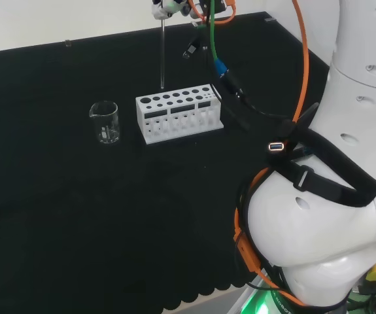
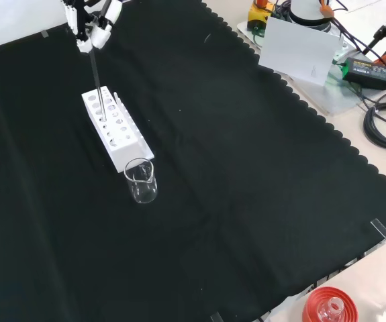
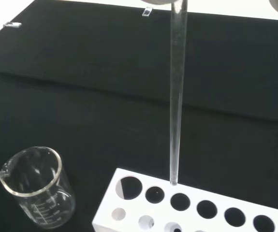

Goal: Put the glass rod back on the white test tube rack.

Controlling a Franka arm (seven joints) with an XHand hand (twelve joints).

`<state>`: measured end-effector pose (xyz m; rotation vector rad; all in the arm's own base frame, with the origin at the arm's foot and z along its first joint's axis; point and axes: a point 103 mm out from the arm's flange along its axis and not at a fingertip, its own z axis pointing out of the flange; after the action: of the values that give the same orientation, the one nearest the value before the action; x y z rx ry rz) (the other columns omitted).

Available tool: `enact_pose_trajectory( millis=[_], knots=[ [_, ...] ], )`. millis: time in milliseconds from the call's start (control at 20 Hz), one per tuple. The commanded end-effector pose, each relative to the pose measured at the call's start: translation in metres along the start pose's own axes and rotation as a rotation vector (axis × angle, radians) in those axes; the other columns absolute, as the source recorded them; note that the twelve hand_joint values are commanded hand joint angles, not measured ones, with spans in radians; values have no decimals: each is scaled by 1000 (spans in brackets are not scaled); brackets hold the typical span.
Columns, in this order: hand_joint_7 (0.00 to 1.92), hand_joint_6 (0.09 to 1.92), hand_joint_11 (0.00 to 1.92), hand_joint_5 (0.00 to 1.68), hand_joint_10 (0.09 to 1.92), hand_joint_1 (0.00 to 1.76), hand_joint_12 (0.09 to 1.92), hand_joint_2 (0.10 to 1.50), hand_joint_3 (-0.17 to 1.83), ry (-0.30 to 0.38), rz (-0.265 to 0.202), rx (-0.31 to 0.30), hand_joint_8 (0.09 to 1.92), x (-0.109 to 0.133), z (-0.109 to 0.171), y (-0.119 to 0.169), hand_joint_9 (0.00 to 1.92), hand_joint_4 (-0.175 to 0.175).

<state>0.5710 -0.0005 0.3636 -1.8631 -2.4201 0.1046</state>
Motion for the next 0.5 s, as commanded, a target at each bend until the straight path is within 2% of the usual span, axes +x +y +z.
enact_pose_trajectory(
  millis=[50,200,300,500],
  knots=[
    [1418,310,1688,1294,313,1324,532,1052,-175,-1,1,18,513,2,1,4,1829,-175],
    [1418,310,1688,1294,313,1324,532,1052,-175,20,5,3,512,11,10,5,1829,-175],
    [1419,310,1688,1294,313,1324,532,1052,-175,14,21,26,512,13,10,6,1829,-175],
    [1419,310,1688,1294,312,1325,532,1052,-175,11,-17,21,511,23,9,12,1830,-175]
  ],
)
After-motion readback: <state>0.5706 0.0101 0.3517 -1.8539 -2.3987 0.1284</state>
